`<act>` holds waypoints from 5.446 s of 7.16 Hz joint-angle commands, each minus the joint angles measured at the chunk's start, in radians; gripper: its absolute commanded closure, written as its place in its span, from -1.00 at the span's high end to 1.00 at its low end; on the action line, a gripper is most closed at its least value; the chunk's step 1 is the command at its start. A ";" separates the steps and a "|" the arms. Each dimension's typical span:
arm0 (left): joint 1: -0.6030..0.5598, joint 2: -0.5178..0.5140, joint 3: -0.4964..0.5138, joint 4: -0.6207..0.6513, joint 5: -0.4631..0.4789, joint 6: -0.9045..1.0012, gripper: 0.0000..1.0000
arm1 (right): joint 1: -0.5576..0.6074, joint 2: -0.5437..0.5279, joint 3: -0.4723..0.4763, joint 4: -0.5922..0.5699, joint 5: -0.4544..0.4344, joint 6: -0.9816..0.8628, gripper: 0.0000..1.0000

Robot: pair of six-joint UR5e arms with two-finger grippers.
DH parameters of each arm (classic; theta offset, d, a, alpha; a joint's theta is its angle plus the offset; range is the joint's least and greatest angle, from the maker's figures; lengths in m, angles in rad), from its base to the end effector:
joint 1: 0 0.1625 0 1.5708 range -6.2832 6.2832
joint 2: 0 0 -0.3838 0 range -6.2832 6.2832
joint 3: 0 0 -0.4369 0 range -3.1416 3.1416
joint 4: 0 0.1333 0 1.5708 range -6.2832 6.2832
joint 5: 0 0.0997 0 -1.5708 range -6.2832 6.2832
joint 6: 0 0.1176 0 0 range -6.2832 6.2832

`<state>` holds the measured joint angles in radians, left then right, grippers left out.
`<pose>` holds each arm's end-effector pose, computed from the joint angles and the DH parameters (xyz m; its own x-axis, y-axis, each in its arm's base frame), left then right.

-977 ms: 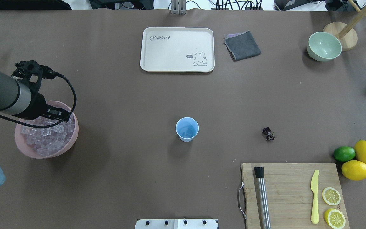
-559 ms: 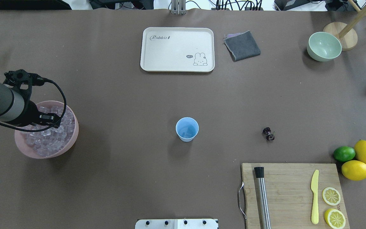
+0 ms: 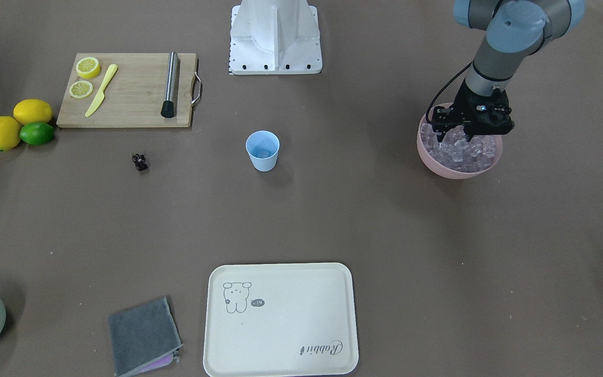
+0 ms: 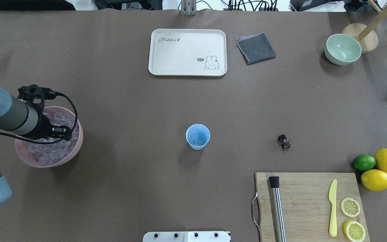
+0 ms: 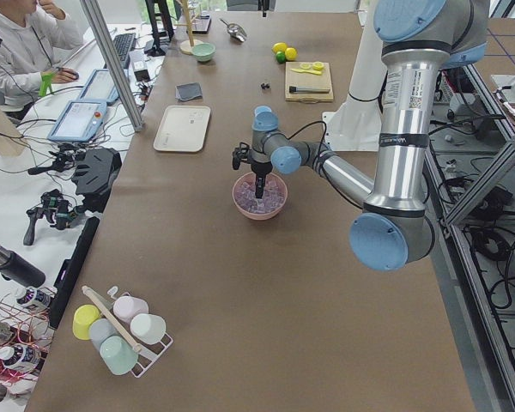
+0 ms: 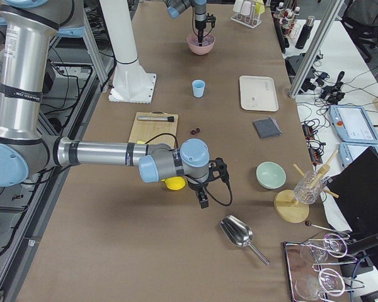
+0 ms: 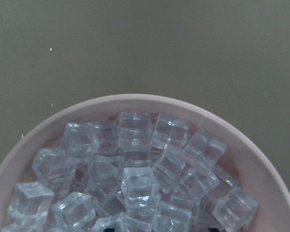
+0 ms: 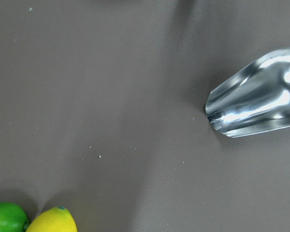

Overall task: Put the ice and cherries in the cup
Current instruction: 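Return the left gripper to the pink bowl and grasp another ice cube, then move the ice cube with the left gripper over the blue cup and drop it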

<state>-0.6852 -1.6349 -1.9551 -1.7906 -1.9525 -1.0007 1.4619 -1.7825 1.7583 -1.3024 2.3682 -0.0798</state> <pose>0.3802 -0.4263 0.3800 0.7322 0.0485 -0.6794 0.0159 0.9960 0.0883 -0.0025 -0.4753 0.6039 0.6651 -0.3240 0.6728 0.1590 0.9418 0.2964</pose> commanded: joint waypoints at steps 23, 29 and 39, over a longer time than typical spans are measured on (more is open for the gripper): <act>-0.065 -0.253 -0.133 0.256 -0.106 -0.098 -1.00 | 0.000 -0.011 -0.002 -0.002 0.029 0.006 1.00; 0.209 -0.698 0.226 0.165 0.065 -0.419 -1.00 | 0.000 -0.009 0.013 0.000 0.029 0.005 1.00; 0.175 -0.738 0.309 0.068 0.073 -0.427 0.45 | 0.000 -0.008 0.012 -0.002 0.034 0.006 1.00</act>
<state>-0.4885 -2.3770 -1.6396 -1.7233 -1.8764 -1.4323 1.4619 -1.7913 1.7706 -1.3027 2.4020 -0.0737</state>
